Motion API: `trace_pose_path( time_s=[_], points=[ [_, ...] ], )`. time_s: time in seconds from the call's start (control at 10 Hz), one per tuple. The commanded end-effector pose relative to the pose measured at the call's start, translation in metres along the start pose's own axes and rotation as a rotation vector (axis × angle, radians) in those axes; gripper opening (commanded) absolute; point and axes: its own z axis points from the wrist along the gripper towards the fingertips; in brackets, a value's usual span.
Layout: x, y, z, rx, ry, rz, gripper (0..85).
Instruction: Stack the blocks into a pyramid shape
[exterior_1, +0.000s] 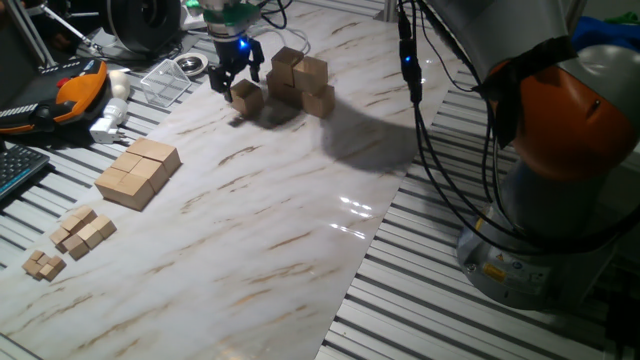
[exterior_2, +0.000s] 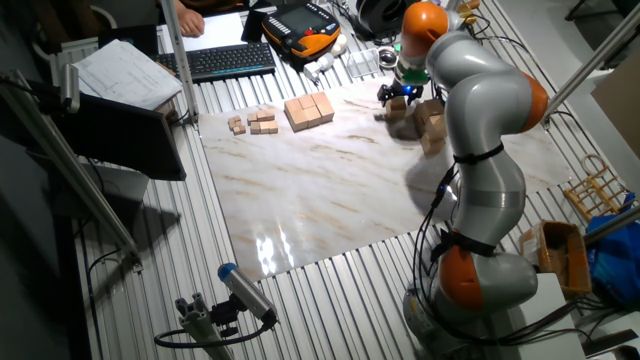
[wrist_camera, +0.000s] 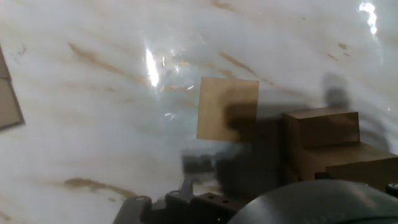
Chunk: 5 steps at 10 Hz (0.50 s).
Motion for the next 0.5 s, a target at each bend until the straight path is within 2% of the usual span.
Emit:
trace_pose_path(
  time_s=[0.0, 0.2, 0.3, 0.4],
  points=[
    [-0.0014, -0.0013, 0.0016, 0.001, -0.001, -0.004, 85.0],
    [-0.0021, -0.0001, 0.0068, 0.008, -0.018, -0.001, 85.0],
    [-0.0043, -0.0007, 0.0085, 0.019, -0.025, -0.011, 68.0],
    [-0.0077, -0.0023, 0.0098, 0.016, -0.02, -0.025, 68.0]
  ],
)
